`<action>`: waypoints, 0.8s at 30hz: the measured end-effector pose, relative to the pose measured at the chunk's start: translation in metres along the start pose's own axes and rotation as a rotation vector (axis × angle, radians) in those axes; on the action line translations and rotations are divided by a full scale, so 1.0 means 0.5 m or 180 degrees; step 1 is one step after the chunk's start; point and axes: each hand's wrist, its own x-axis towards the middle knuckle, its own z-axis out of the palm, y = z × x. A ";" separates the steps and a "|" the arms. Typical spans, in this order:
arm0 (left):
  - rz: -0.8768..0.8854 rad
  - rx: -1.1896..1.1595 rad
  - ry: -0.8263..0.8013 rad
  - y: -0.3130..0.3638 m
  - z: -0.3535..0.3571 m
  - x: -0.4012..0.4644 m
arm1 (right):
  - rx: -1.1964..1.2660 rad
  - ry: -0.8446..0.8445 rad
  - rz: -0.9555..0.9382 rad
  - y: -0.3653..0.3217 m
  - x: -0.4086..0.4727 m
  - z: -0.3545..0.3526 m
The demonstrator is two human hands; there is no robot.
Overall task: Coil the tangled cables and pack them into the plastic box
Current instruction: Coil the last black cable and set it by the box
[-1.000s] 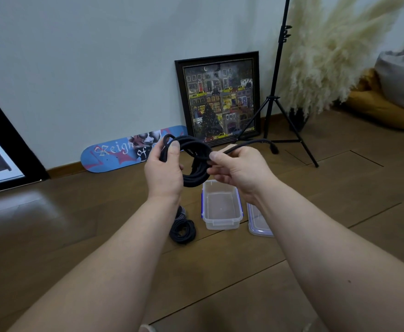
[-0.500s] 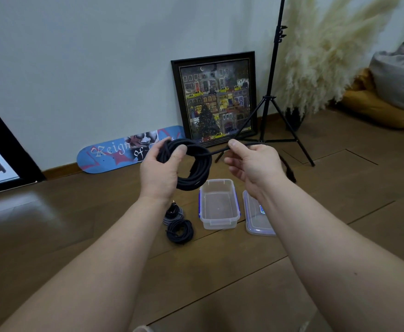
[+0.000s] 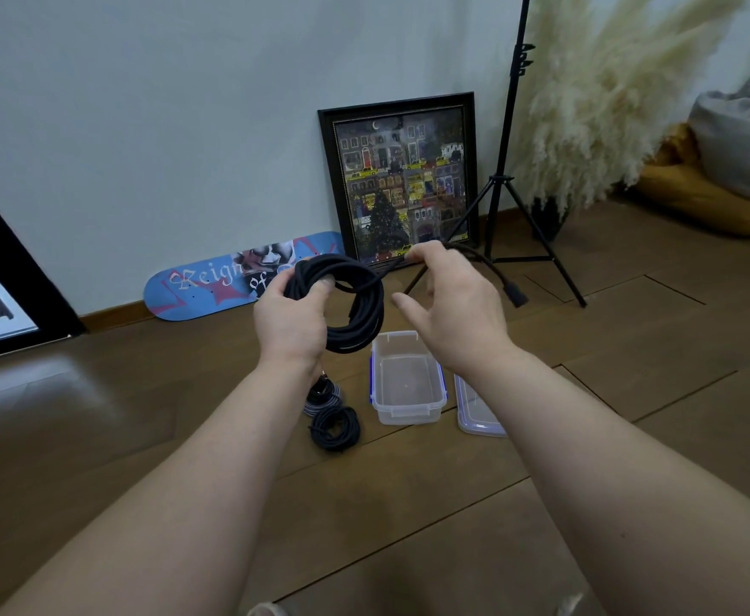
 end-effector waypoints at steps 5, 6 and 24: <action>0.0117 0.0062 0.0010 0.004 -0.009 0.006 | -0.0558 0.0757 -0.0495 -0.014 0.007 0.013; 0.0144 0.0104 0.0021 0.004 -0.010 0.005 | -0.0625 0.0768 -0.0504 -0.020 0.006 0.016; 0.0239 0.0553 -0.0400 0.000 -0.012 -0.005 | 0.1534 -0.0103 0.0925 -0.013 0.022 -0.020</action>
